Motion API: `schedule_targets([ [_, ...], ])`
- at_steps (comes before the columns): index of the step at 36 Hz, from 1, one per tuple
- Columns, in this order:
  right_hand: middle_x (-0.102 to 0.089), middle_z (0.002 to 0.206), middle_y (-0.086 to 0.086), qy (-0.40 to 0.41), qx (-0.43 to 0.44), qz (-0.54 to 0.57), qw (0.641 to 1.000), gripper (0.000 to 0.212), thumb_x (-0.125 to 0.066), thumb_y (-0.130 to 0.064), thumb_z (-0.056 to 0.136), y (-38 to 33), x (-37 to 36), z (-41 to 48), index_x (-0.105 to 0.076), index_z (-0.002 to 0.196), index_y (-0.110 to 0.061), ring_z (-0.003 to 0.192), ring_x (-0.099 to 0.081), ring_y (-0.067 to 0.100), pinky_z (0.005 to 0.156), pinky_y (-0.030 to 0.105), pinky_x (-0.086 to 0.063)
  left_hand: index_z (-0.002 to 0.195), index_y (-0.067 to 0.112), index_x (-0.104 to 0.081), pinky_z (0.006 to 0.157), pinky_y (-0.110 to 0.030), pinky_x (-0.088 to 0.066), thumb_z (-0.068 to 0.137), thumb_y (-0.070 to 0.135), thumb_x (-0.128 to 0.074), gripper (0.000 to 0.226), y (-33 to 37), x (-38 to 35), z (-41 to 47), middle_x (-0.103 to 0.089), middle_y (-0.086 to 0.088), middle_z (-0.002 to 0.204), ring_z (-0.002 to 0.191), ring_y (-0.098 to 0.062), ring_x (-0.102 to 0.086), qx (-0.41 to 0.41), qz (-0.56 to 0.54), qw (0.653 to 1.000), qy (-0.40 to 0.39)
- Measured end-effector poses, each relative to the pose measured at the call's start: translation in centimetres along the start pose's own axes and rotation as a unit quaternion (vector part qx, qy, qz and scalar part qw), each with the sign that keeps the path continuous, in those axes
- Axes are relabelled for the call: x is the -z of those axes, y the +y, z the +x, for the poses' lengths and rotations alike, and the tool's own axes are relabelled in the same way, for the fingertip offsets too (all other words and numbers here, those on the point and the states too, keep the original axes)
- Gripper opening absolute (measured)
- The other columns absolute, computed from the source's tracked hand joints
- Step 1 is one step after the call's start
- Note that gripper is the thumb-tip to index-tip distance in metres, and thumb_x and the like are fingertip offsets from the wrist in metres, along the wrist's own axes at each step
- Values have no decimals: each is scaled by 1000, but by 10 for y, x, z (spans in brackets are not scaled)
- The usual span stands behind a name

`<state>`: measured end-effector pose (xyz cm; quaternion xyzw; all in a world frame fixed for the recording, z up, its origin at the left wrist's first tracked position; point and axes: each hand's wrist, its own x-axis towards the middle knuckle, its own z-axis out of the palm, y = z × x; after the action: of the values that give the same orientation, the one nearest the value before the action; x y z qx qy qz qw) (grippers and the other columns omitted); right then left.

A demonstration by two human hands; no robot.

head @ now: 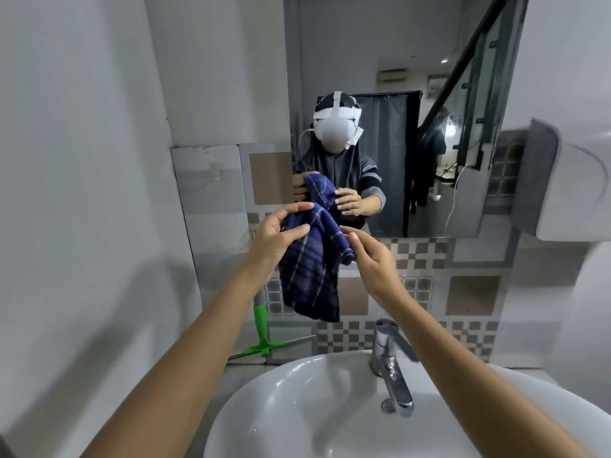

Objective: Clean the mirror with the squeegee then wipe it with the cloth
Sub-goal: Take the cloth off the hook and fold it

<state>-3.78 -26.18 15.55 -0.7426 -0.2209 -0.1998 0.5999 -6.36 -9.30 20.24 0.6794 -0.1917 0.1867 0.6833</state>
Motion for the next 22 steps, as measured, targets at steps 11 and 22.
schedule_targets([
  [11, -59, 108, -14, 8, 59, -11, 998, 46, -63, -29, 86, -14, -7, -10, -49, 130, -23, 103, -56, 2, 85, 16, -48, 109, 18, -63, 81, -26, -53, 82, 2, -63, 31, -4, -2, 0, -64, -6, 114, 103, -18, -63, -12, -41, 999, 26],
  [22, -67, 102, -1, 12, 66, -101, 993, 25, -63, -7, 85, -10, 4, 8, -67, 109, -14, 95, -60, 15, 84, 30, -52, 98, 18, -67, 69, -25, -57, 82, 2, -64, 23, -9, 38, -1, -69, -1, 95, 82, -12, -67, 22, 76, 996, -46],
])
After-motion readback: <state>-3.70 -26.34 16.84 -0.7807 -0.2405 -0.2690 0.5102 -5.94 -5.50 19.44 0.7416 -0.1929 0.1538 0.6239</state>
